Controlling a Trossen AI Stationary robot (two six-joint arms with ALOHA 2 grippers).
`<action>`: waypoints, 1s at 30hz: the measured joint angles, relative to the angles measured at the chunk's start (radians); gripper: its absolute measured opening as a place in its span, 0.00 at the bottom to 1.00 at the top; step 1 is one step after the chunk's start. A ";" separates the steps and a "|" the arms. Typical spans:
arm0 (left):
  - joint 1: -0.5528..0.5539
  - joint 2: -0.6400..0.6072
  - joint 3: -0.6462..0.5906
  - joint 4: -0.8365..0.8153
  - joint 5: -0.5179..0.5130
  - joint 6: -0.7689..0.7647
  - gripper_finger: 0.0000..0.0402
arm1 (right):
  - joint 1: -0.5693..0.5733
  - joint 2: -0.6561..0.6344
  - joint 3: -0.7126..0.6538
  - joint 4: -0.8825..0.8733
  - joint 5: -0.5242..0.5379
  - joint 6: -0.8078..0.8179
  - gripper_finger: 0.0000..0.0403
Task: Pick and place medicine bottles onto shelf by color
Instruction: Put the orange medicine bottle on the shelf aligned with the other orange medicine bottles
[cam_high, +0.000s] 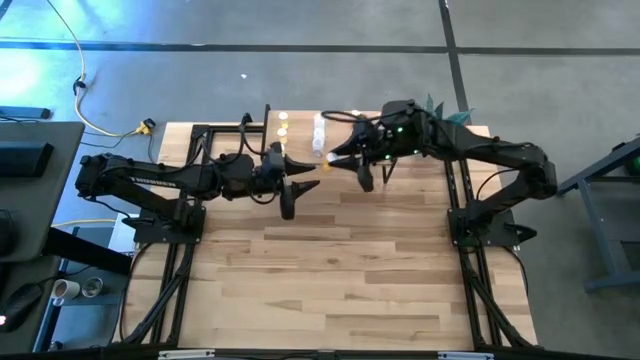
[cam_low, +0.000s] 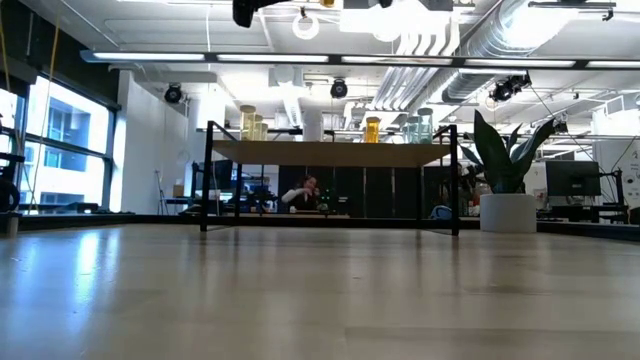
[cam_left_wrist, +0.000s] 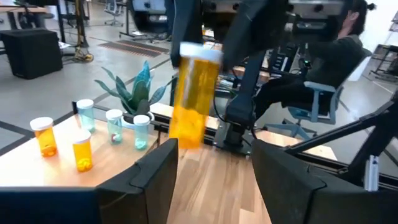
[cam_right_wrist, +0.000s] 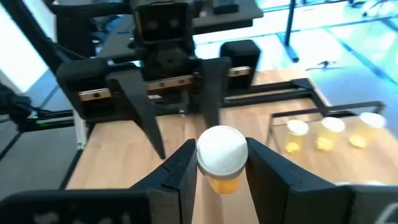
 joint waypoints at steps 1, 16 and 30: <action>0.000 0.000 0.000 0.000 -0.009 0.000 0.48 | -0.007 -0.008 0.000 -0.011 0.008 -0.005 0.26; 0.008 0.000 0.000 0.000 -0.022 0.000 0.49 | -0.151 -0.215 0.000 -0.226 0.192 -0.087 0.26; 0.021 0.000 0.000 0.000 -0.022 0.000 0.49 | -0.183 -0.362 -0.469 0.072 0.283 -0.004 0.26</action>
